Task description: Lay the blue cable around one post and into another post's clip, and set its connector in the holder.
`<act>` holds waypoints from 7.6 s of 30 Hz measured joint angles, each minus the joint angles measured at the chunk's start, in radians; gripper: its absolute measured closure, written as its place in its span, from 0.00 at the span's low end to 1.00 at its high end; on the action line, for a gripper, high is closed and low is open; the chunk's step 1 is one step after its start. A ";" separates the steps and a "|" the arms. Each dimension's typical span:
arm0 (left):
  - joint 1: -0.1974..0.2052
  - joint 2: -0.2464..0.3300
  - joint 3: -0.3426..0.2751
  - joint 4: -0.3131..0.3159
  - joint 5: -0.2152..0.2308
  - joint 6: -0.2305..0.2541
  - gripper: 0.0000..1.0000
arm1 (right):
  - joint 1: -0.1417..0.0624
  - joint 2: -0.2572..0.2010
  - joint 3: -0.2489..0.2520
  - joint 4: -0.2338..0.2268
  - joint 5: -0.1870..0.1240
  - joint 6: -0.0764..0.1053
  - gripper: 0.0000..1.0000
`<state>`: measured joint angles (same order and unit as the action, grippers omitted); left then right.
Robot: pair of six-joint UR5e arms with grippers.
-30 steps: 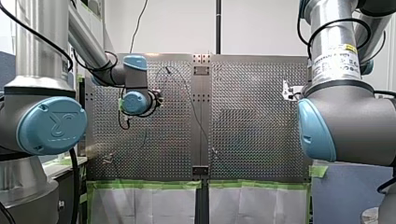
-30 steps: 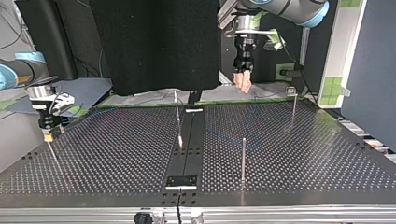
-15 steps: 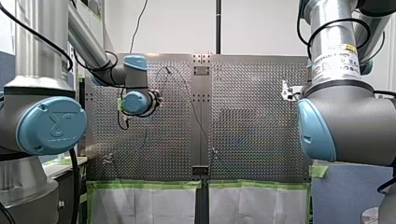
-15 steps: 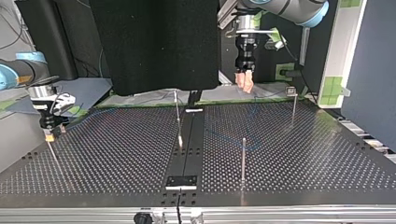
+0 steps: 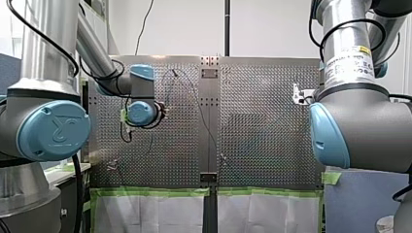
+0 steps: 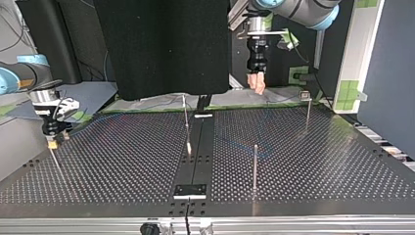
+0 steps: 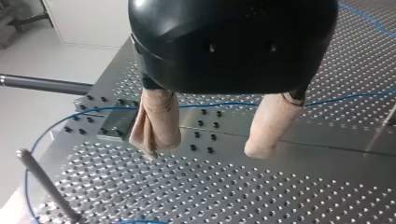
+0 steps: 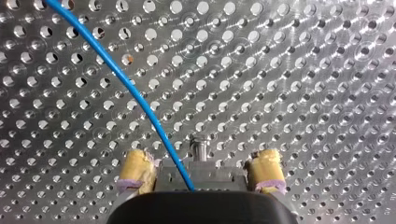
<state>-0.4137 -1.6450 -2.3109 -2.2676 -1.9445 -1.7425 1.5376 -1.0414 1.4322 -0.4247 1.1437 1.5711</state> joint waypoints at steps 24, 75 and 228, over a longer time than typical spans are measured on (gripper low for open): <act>0.002 -0.008 0.000 0.002 0.003 -0.002 0.00 | 0.007 0.000 0.000 -0.002 -0.038 0.000 0.00; 0.005 -0.008 0.000 0.002 0.002 -0.017 0.00 | 0.035 -0.002 0.000 0.126 -0.021 -0.132 0.00; 0.004 -0.104 -0.133 0.068 -0.019 -0.089 0.00 | 0.831 0.002 0.486 -0.352 0.576 -0.119 0.00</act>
<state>-0.4094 -1.7492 -2.4443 -2.1997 -1.9639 -1.8319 2.3688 -1.0398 1.9184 -0.7765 1.7194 1.4526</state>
